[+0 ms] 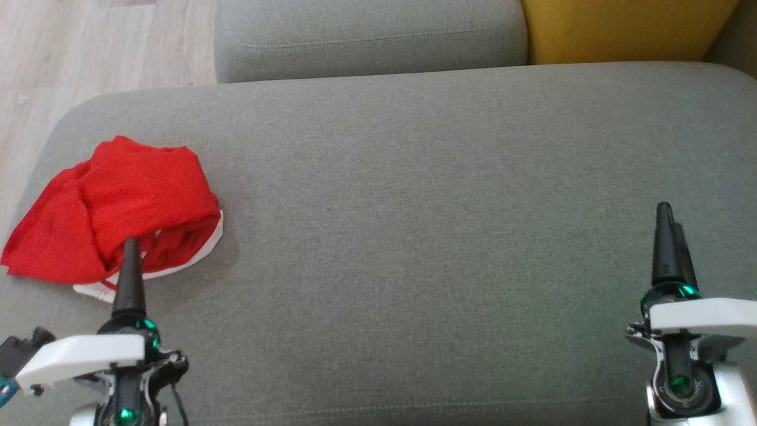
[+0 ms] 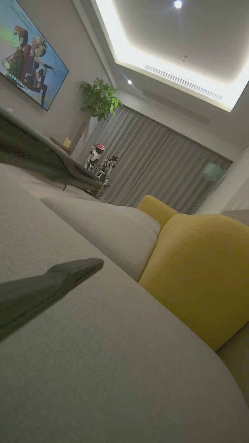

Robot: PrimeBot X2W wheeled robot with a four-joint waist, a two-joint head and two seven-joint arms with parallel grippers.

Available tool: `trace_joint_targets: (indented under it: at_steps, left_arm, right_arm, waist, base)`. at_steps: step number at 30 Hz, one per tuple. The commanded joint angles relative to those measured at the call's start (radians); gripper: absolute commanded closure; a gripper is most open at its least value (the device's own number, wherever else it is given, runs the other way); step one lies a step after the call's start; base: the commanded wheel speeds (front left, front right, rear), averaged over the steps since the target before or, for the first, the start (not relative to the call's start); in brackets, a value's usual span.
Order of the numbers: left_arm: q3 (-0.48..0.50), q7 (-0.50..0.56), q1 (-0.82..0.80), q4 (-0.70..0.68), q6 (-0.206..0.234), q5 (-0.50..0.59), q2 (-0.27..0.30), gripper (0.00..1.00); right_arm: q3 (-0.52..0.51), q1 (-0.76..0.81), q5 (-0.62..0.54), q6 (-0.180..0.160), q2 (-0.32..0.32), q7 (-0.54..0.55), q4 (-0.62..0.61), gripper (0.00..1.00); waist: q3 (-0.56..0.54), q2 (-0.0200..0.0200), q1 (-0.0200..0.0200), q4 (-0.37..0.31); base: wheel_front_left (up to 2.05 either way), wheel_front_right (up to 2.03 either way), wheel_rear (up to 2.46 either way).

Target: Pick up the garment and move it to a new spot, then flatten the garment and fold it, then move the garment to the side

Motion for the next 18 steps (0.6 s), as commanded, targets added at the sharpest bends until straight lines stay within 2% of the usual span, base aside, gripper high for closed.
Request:
trace_joint_targets:
  at_steps: [1,10,18]
  left_arm:
    - [0.001,-0.010,-0.058,-0.051,0.002,0.045,0.012,0.00]
    - [-0.062,-0.033,-0.061,-0.104,0.024,0.223,0.013,0.00]
    - [-0.134,-0.056,-0.063,-0.112,0.035,0.433,0.014,0.00]
  right_arm:
    - [0.019,-0.060,-0.056,0.000,-0.006,-0.016,-0.055,0.00]
    - [0.062,-0.061,-0.239,0.000,-0.007,-0.039,-0.077,0.00]
    - [0.086,-0.057,-0.409,0.000,-0.007,-0.063,-0.064,0.00]
  waist:
    - [0.001,0.0000,0.0000,-0.001]
    - [0.003,0.0000,0.0000,-0.011]
    - [0.005,0.0000,0.0000,-0.020]
  base:
    - [0.00,0.00,0.00]
    - [0.00,0.00,0.00]
    - [0.00,0.00,0.00]
